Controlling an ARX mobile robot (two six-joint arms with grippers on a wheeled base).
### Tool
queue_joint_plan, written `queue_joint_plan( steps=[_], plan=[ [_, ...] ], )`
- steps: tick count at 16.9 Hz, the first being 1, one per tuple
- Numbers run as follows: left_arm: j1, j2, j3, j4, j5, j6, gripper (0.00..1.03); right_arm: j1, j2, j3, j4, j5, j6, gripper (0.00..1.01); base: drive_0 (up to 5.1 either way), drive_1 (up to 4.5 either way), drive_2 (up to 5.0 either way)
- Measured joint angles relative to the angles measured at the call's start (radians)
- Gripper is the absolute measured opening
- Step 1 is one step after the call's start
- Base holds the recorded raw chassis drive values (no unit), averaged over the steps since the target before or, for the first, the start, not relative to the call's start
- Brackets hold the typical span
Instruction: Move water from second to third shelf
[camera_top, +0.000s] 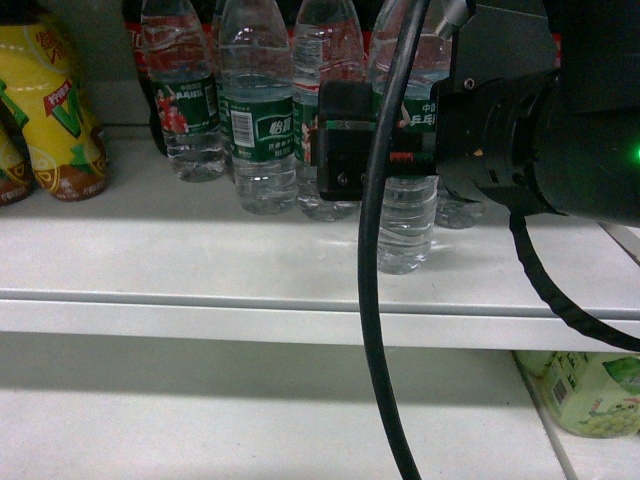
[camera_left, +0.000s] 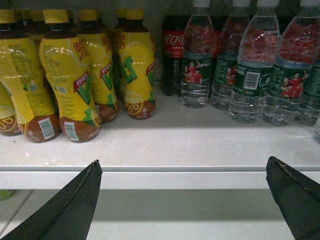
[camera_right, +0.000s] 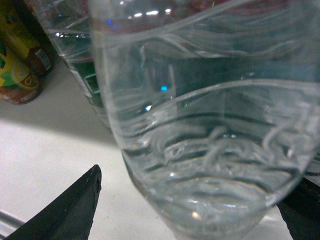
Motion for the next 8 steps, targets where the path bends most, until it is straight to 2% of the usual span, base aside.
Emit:
queue_joint_plan(
  steps=[3, 4, 5, 8],
  plan=[
    [0.000, 0.000, 0.000, 0.000, 0.000, 0.000, 0.98, 0.000, 0.032, 0.018, 0.017, 0.063, -0.009, 0.98, 0.0, 0.00, 0.0],
    [0.000, 0.000, 0.000, 0.000, 0.000, 0.000, 0.98, 0.000, 0.051, 0.022, 0.033, 0.110, -0.026, 0.98, 0.0, 0.00, 0.0],
    [0.000, 0.000, 0.000, 0.000, 0.000, 0.000, 0.98, 0.002, 0.055, 0.029, 0.047, 0.142, -0.029, 0.98, 0.0, 0.00, 0.0],
    [0.000, 0.000, 0.000, 0.000, 0.000, 0.000, 0.98, 0.010, 0.056, 0.040, 0.061, 0.164, -0.027, 0.97, 0.0, 0.00, 0.0]
  ],
)
